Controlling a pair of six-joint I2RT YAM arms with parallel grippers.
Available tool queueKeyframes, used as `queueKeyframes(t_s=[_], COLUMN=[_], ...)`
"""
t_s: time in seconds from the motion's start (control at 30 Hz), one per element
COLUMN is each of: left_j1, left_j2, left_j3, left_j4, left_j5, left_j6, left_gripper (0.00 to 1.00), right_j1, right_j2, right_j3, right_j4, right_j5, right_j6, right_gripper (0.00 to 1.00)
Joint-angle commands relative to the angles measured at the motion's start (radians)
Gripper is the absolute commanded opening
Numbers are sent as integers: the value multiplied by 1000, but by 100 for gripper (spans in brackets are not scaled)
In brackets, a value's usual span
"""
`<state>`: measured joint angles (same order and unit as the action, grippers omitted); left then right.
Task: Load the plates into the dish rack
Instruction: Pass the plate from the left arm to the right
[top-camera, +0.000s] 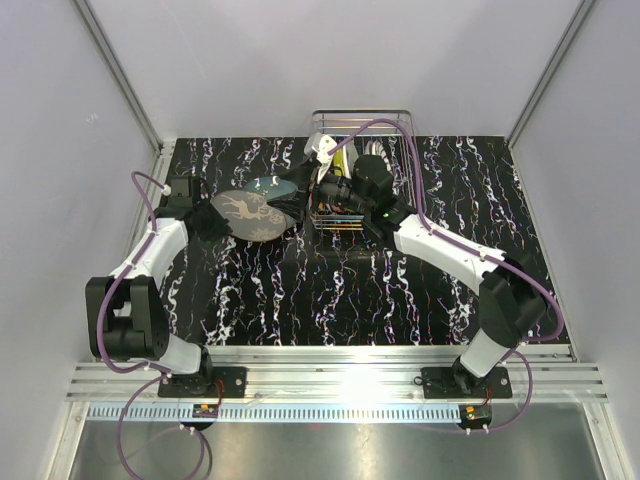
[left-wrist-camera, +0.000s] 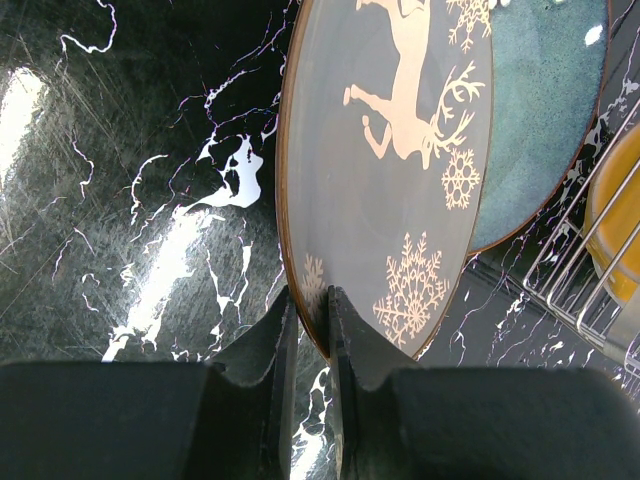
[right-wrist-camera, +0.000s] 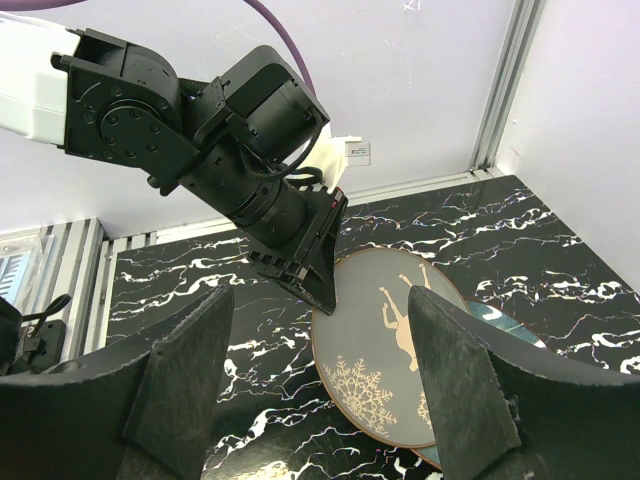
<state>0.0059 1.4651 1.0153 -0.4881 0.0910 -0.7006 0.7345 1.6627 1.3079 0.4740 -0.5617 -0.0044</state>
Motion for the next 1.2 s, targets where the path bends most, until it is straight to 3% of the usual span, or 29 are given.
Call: queueKeyframes(t_s=[0.0, 1.17], left_j1=[-7, -7], left_j2=[-45, -71], left_j3=[25, 17], left_j4=[-37, -56], left_j5=[7, -14], left_j6=[44, 58], left_gripper=[0, 0], right_j1=[14, 13], right_j2=[-50, -52], right_j3=[-1, -10], right_j4=[38, 71], right_j5=[-7, -26], right_j6=[-14, 6], right_gripper=[78, 78])
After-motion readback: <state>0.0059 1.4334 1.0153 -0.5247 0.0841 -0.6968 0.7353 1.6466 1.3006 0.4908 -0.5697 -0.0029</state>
